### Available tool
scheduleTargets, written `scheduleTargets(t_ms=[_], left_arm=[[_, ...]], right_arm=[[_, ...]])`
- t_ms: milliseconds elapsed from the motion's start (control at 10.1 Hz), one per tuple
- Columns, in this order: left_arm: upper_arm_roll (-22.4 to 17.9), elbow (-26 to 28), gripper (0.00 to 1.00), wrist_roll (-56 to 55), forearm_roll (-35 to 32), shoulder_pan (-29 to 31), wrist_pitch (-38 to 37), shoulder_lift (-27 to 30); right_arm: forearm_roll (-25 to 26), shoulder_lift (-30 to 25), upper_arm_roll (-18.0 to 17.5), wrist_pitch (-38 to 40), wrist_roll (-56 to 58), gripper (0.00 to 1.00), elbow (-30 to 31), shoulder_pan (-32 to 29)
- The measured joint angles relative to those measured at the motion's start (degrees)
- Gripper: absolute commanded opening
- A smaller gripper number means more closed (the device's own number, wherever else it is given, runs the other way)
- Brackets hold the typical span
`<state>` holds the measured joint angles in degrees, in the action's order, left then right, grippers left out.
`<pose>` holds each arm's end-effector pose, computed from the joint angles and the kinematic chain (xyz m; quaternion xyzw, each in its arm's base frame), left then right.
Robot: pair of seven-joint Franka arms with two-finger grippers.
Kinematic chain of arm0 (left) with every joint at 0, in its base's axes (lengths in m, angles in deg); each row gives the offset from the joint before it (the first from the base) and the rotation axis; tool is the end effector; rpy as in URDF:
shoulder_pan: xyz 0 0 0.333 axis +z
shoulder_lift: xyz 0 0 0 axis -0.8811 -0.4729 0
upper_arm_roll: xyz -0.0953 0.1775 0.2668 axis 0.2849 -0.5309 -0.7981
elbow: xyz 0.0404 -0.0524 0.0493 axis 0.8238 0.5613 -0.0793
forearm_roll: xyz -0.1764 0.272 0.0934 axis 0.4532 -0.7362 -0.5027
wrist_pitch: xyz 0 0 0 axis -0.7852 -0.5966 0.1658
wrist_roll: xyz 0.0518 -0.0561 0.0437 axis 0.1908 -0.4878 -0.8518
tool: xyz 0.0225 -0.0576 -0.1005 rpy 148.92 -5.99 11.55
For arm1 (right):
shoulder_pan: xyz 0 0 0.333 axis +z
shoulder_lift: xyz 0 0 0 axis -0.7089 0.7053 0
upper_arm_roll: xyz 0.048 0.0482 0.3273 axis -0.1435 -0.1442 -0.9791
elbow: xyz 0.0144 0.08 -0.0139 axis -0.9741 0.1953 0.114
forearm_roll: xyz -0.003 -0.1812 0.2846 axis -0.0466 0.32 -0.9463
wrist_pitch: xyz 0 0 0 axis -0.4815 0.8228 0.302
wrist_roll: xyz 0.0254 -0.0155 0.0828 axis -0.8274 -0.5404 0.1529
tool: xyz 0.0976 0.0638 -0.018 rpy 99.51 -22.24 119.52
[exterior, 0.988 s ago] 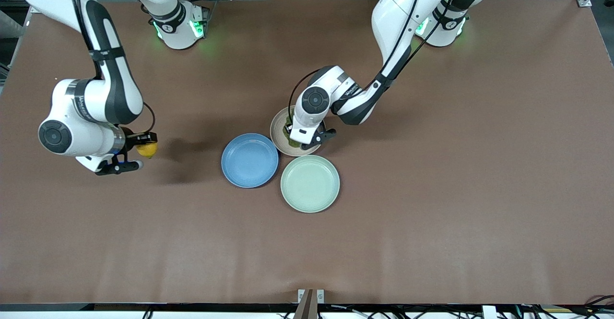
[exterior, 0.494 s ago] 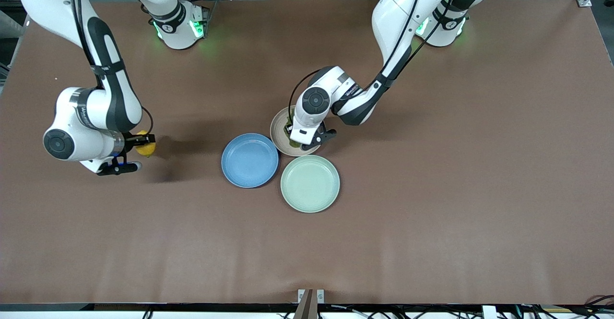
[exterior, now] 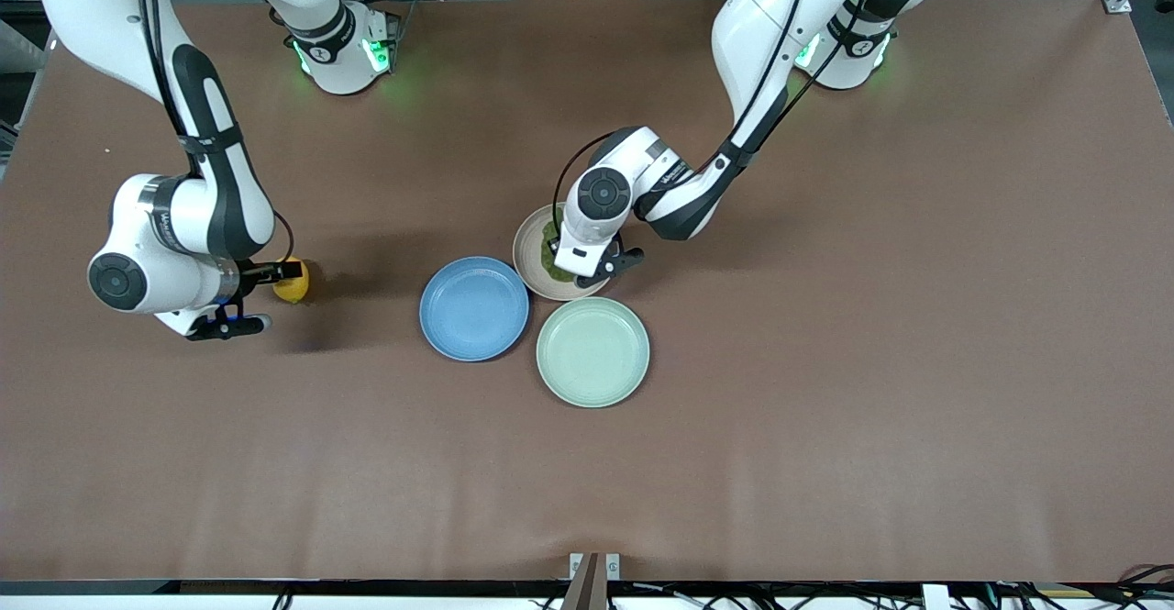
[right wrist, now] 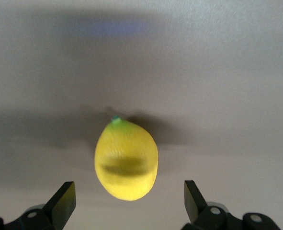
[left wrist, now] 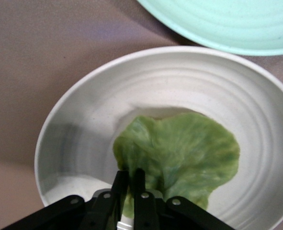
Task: Pick lemon and lettuce from blue and beige plates
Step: 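Release the lemon onto the table and raise the right gripper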
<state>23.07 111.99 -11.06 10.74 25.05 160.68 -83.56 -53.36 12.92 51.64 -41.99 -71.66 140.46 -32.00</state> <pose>0.4329 -0.5108 0.2187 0.9645 0.2288 -0.1252 0.0412 0.5342 -0.0274 0.2835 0.9820 0.0549 -0.1805 0.0011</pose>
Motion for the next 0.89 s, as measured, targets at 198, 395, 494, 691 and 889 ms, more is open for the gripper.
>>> scheduleTargets(t_ms=[198,395,494,691,889], left_arm=[[0.0,-0.5,0.00,0.1,0.0,0.0,-0.6,0.0],[-0.1,-1.4,0.00,0.1,0.0,0.0,-1.9,0.0],[-0.2,-2.0,0.00,0.1,0.0,0.2,-2.6,0.1],[-0.2,-3.4,0.00,0.2,-0.1,2.0,-5.9,1.6],[-0.2,-4.1,0.00,0.3,-0.1,3.9,-8.2,3.9]], right_arm=[[0.0,-0.5,0.2,4.7,0.0,1.00,-5.3,-0.1],[-0.2,-3.4,0.2,8.9,0.0,1.00,-10.8,-0.1],[-0.2,-6.1,0.1,11.1,0.0,1.00,-12.9,-0.1],[-0.3,-12.3,-0.2,17.4,-0.2,1.00,-17.4,-0.1],[-0.2,-16.0,-1.7,26.9,-1.4,1.00,-24.2,-0.7]])
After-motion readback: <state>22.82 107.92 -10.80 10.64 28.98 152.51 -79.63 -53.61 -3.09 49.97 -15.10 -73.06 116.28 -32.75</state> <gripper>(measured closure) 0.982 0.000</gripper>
